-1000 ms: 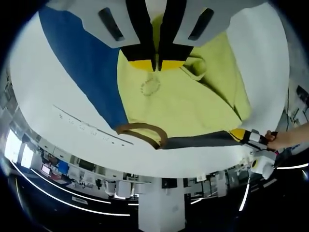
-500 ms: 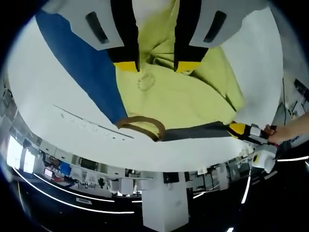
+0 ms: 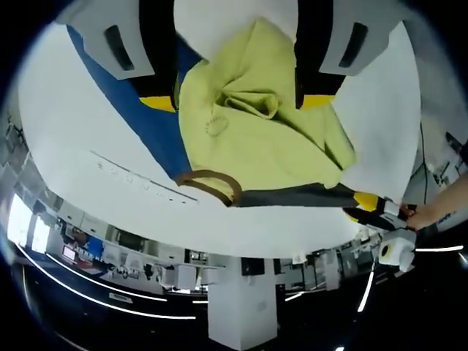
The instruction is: Fold the garment on the visible template until the final outline fits inside the template.
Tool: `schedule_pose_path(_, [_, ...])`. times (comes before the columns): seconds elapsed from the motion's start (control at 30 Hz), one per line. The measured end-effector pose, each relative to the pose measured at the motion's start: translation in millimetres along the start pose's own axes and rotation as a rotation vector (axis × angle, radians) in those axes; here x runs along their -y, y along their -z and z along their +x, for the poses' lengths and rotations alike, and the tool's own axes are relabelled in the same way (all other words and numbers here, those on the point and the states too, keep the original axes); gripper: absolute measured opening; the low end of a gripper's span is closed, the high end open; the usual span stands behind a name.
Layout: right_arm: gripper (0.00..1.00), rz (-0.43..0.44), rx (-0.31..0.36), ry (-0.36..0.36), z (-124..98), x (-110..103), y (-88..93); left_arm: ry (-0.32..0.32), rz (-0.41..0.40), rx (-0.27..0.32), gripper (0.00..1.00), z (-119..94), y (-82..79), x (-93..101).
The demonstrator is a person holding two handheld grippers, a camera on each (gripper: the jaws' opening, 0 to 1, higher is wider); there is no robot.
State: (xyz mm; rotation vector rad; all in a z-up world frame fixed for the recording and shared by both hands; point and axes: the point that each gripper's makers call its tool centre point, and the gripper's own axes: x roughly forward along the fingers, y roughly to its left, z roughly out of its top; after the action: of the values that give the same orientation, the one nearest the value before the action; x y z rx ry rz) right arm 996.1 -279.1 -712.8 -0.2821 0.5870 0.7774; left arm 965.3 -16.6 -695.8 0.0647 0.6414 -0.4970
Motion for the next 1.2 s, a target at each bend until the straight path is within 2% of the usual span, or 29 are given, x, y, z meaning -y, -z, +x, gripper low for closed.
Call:
schedule_pose_path(0.23, [0.74, -0.012, 0.037, 0.013, -11, 1, -10.0, 0.027, 0.061, -0.014, 0.55, -13, 0.9, 15.1])
schedule_pose_path(0.43, [0.81, -0.035, 0.041, 0.001, -22, -4, -14.5, 0.039, 0.132, 0.010, 0.60, -31, -9.4, 26.0])
schedule_pose_path(0.57, [0.85, -0.047, 0.043, -0.020, -33, -16, -17.5, 0.042, 0.157, 0.020, 0.64, -42, -13.9, 29.7])
schedule_pose_path(0.8, [0.90, -0.063, 0.055, -0.038, -45, -25, -21.5, 0.064, 0.192, -0.009, 0.71, -55, -8.2, 39.1])
schedule_pose_path(1.0, [0.92, -0.096, 0.068, -0.062, -58, -36, -27.6, 0.069, 0.224, -0.001, 0.85, -68, -10.4, 46.6])
schedule_pose_path(1.2, [0.94, -0.133, 0.078, -0.080, -74, -52, -29.0, 0.097, 0.237, -0.010, 0.87, -80, -8.1, 55.8])
